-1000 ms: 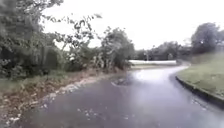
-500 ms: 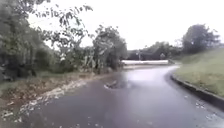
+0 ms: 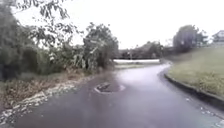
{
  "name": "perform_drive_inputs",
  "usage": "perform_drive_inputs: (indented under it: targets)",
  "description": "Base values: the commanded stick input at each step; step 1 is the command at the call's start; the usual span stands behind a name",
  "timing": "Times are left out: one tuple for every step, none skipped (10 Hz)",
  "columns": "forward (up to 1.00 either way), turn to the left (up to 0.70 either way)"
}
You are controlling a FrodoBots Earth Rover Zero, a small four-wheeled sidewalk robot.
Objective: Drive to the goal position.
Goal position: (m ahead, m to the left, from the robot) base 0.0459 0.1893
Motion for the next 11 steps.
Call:
perform_drive_inputs:
  targets:
    - [0.7, 0.0]
    - [0.7, 0.01]
    - [0.7, 0.01]
    - [0.7, 0.02]
    - [0.7, 0.02]
    - [0.7, 0.03]
    - [0.7, 0.03]
    - [0.7, 0.03]
    - [0.7, 0.03]
    - [0.7, 0.03]
    - [0.7, 0.03]
